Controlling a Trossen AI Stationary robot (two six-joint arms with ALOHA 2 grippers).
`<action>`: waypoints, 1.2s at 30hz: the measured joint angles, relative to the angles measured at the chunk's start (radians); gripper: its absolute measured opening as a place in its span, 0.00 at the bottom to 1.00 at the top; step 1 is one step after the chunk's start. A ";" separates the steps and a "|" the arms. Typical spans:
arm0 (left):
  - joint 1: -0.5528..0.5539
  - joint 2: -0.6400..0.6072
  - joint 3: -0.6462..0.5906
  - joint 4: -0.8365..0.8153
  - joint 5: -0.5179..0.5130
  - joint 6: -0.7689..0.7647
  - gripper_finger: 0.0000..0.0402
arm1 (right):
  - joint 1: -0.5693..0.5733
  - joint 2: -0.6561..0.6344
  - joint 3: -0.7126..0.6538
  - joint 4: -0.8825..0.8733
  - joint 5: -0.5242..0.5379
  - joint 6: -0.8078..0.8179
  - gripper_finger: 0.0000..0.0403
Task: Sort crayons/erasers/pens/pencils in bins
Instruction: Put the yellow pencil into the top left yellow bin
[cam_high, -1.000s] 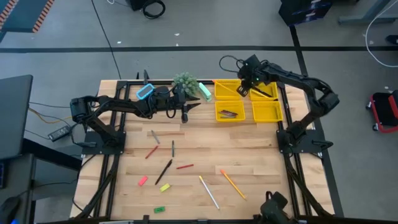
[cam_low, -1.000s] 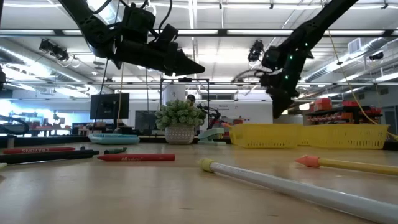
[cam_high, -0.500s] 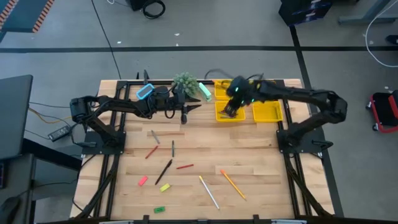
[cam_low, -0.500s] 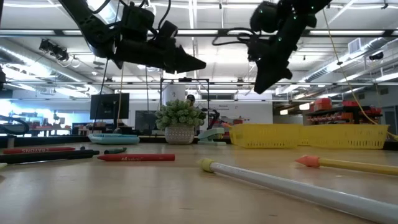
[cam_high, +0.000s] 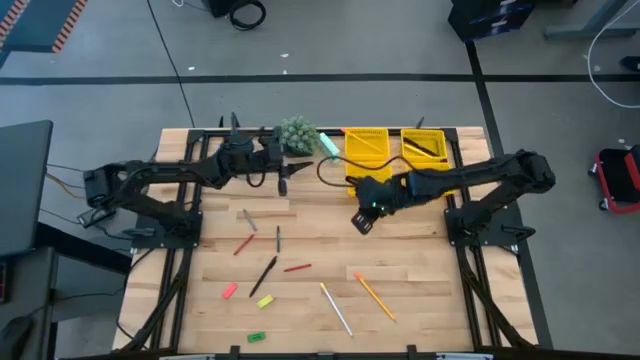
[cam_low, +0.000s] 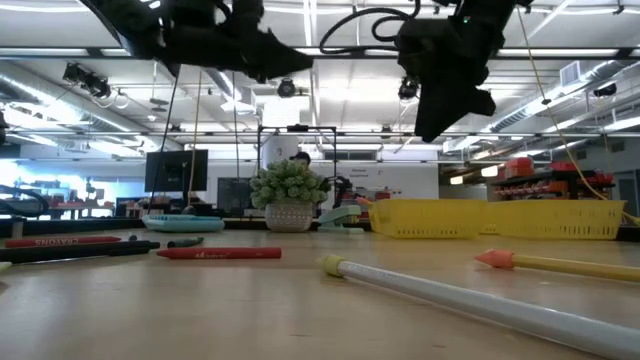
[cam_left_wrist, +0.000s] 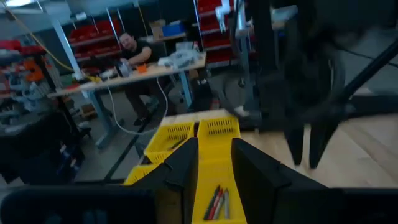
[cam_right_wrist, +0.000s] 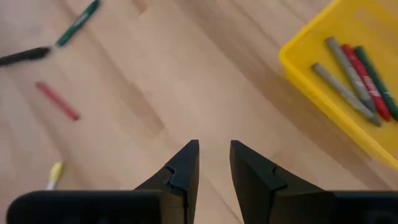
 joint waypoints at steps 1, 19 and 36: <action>-0.004 -0.017 0.000 -0.001 0.000 -0.004 0.27 | 0.023 0.014 0.000 0.009 0.034 0.024 0.24; -0.343 -0.071 -0.002 -0.283 -0.007 -0.216 0.25 | 0.211 0.195 -0.001 0.185 0.092 0.204 0.24; -0.620 0.065 -0.001 -0.157 -0.086 -0.054 0.22 | 0.349 0.253 -0.001 0.088 -0.016 0.382 0.24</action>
